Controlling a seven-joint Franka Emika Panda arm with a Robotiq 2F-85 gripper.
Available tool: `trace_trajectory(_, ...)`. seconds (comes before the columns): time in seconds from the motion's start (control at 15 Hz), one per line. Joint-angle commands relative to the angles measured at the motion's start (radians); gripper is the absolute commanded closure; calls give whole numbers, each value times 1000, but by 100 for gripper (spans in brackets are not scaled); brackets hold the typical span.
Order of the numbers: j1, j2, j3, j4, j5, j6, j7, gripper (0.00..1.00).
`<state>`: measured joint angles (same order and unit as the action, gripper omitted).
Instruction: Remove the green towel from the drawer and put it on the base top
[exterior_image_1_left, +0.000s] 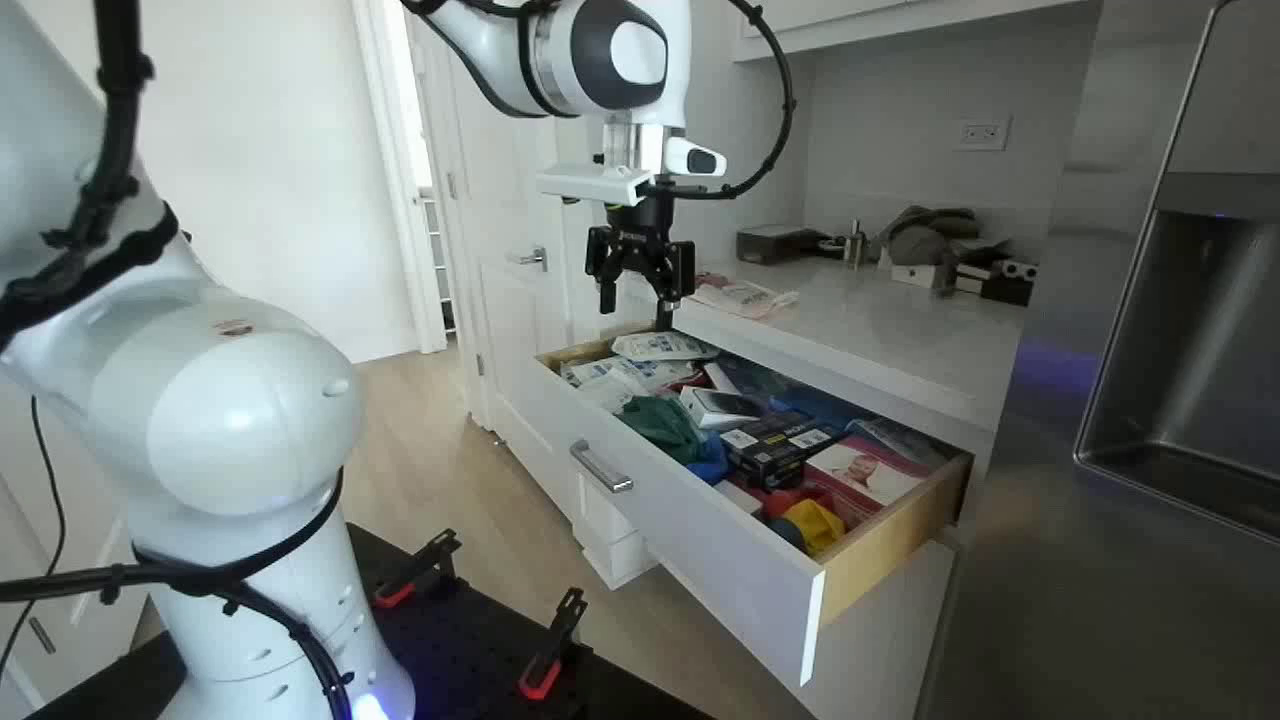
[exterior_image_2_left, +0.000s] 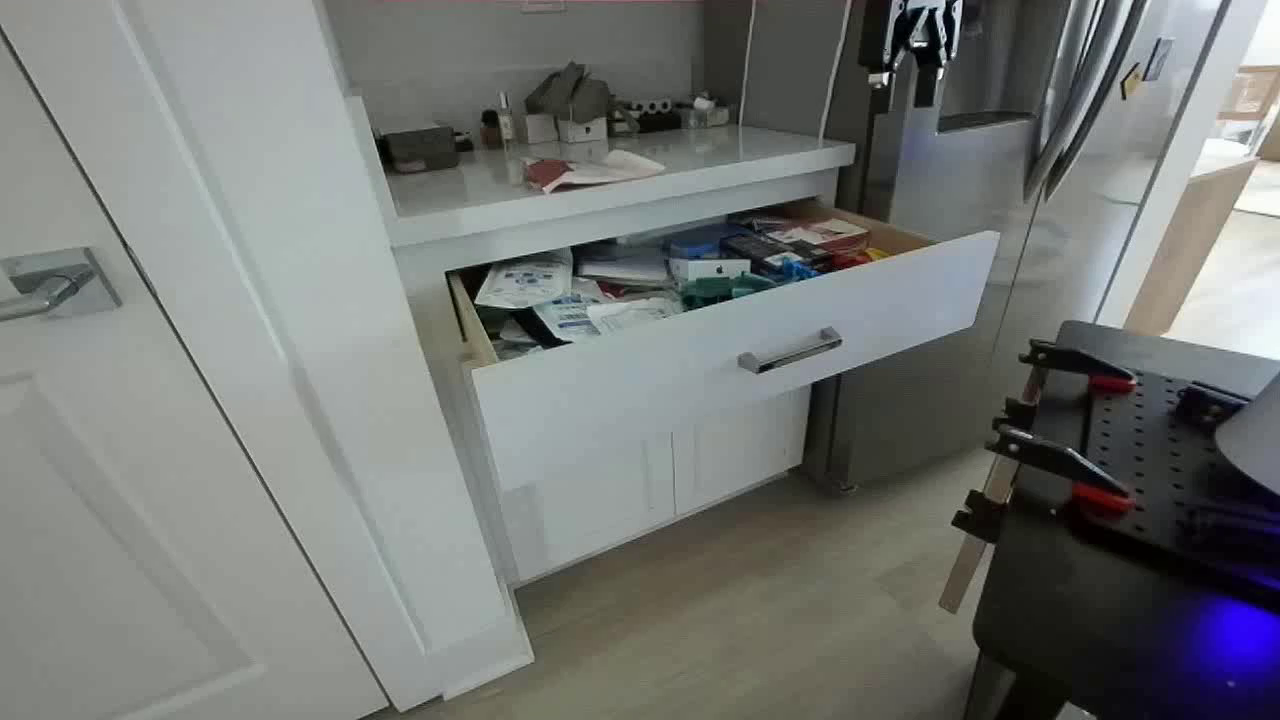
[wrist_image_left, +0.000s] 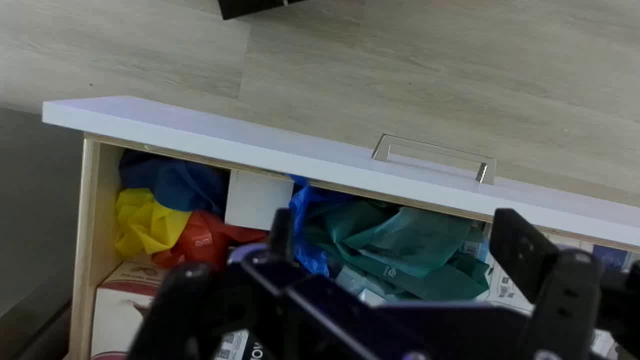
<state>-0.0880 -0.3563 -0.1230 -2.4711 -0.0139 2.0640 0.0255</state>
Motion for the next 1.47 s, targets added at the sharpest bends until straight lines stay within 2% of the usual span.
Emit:
trace_trajectory(0.0, -9, 1, 9, 1, 4, -2, -3, 0)
trace_trajectory(0.6, -9, 1, 9, 2, 3, -2, -3, 0)
trace_trajectory(0.8, -1, 42, 17, 29, 19, 46, 17, 0)
trace_trajectory(1.07, 11, 144, 32, 122, 19, 97, 27, 0)
trace_trajectory(1.4, 5, 347, 37, 314, 13, 128, 78, 0)
